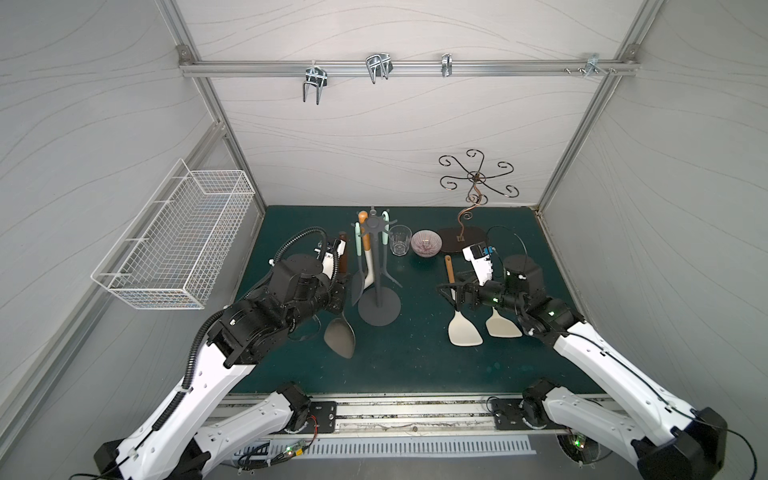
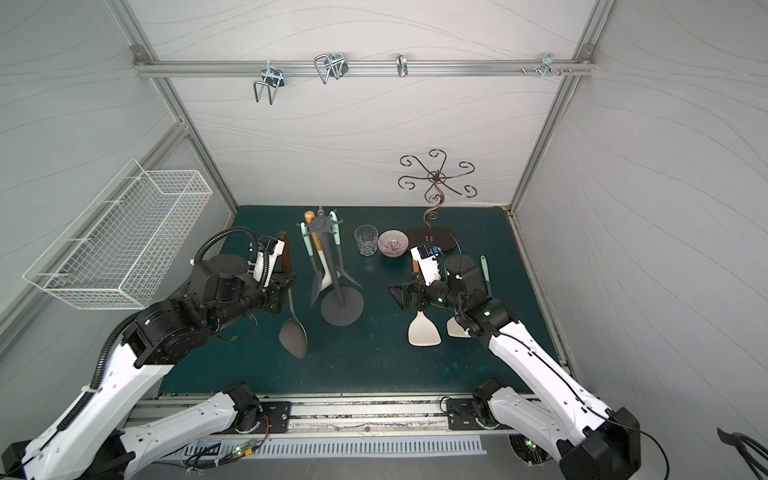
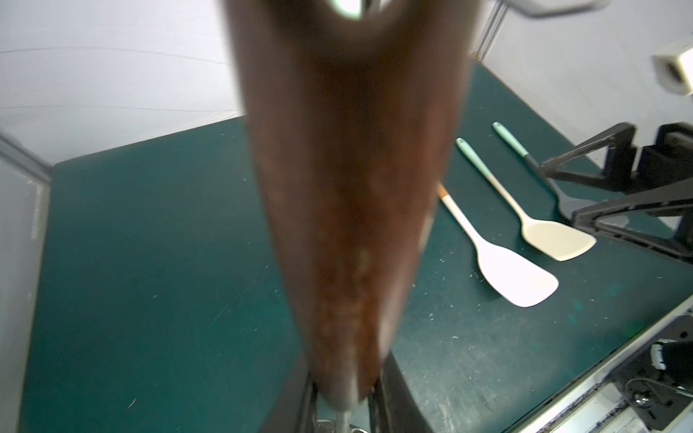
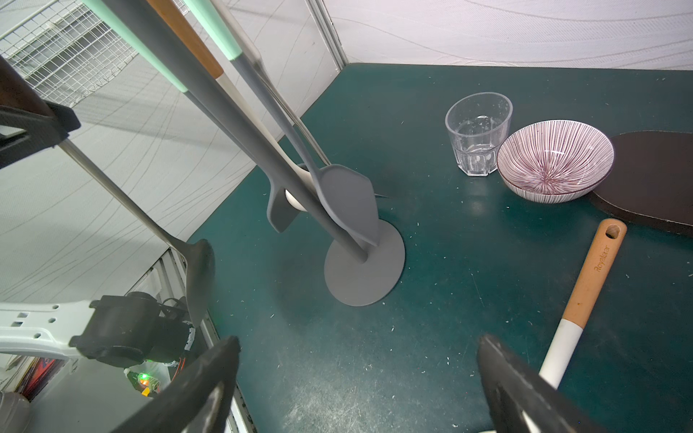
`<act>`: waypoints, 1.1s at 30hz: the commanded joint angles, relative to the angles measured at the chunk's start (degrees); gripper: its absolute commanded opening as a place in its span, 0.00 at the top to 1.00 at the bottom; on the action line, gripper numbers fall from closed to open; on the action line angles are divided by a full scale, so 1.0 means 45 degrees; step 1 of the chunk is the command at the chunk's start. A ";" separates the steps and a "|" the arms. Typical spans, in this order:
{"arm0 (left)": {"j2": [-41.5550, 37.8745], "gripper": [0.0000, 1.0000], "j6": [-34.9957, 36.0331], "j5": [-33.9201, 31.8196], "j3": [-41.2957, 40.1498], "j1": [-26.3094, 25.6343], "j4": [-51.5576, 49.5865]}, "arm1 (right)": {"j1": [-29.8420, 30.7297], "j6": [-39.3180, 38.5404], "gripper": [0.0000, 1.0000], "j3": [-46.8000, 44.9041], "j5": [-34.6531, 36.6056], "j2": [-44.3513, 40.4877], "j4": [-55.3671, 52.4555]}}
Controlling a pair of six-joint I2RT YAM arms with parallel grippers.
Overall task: Take the spatula off the kitchen utensil rack
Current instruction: Take off the spatula from the rack, then place the spatula at the center of the board.
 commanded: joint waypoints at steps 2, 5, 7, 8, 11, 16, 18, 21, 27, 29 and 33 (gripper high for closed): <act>0.0027 1.00 0.0525 -0.0372 0.1005 0.1127 -0.1035 | 0.0070 -0.0086 0.01 0.0022 -0.0160 -0.0255 -0.0029; 0.0387 1.00 0.0820 -0.0333 0.1266 0.2219 -0.1700 | 0.0071 -0.0059 0.01 0.0003 -0.0150 -0.0440 -0.0109; 0.0609 1.00 0.0970 -0.0865 0.1349 0.2638 -0.1863 | 0.0071 -0.0036 0.01 -0.0035 -0.0128 -0.0613 -0.0216; 0.0727 1.00 0.1040 -0.0952 0.1418 0.2887 -0.1923 | 0.0071 -0.0049 0.01 -0.0070 -0.0152 -0.0708 -0.0243; 0.1296 1.00 0.1250 -0.1040 0.1755 0.3746 -0.2185 | 0.0071 0.0014 0.01 -0.0163 -0.0223 -0.1042 -0.0377; 0.2408 1.00 0.1698 -0.1794 0.1724 0.4491 -0.2101 | 0.0063 0.0499 0.01 -0.0317 0.0014 -0.1668 -0.0833; 0.2785 1.00 0.1948 -0.1932 0.1576 0.4767 -0.2004 | 0.0066 0.0652 0.01 -0.0375 0.0056 -0.1947 -0.1044; 0.3335 1.00 0.2347 -0.1873 0.1355 0.5643 -0.1810 | 0.0051 0.0995 0.01 -0.0466 0.0075 -0.2377 -0.1215; 0.4602 1.00 0.2541 -0.2041 0.0558 0.8044 -0.1154 | 0.0051 0.1730 0.01 -0.0437 -0.0553 -0.2743 -0.1415; 0.5194 1.00 0.2545 -0.1942 0.0517 0.8592 -0.1095 | 0.0051 0.1951 0.01 -0.0519 -0.0865 -0.2826 -0.1282; 0.6357 1.00 0.2648 -0.2248 0.0552 0.9467 -0.0773 | 0.0069 0.2090 0.01 -0.0639 -0.1270 -0.2981 -0.1185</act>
